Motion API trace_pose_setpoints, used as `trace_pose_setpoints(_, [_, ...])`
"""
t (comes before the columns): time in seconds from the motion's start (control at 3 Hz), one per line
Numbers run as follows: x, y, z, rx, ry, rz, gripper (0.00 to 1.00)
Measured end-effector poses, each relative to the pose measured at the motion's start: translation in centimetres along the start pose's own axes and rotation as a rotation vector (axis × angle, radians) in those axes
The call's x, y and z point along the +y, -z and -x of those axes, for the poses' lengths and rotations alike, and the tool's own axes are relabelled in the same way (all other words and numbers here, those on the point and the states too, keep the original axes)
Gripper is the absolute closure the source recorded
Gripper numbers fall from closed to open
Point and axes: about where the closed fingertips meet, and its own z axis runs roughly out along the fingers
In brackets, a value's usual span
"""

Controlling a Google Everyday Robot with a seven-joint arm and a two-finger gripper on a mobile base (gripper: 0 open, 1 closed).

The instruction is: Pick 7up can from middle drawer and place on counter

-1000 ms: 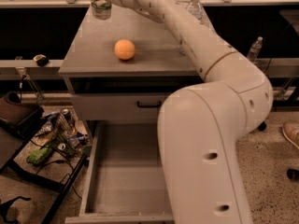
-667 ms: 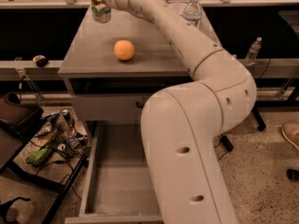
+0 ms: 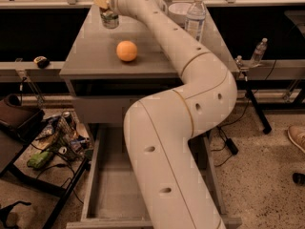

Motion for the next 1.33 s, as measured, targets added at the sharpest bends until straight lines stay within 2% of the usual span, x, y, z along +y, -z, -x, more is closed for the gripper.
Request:
trace_pose_setpoints(0.33, [0.2,-1.4,-0.7,-0.020,-0.010,-0.008,1.00])
trace_pose_setpoints(0.67, [1.0,-3.1,-1.9,-0.010,0.050,-0.032,1.00])
trace_pose_setpoints(1.0, [0.9,-3.1,-1.8,-0.010,0.053,-0.034,0.81])
trace_pose_setpoints(1.33, [0.9,-3.1,-1.8,-0.010,0.053,-0.034,0.58])
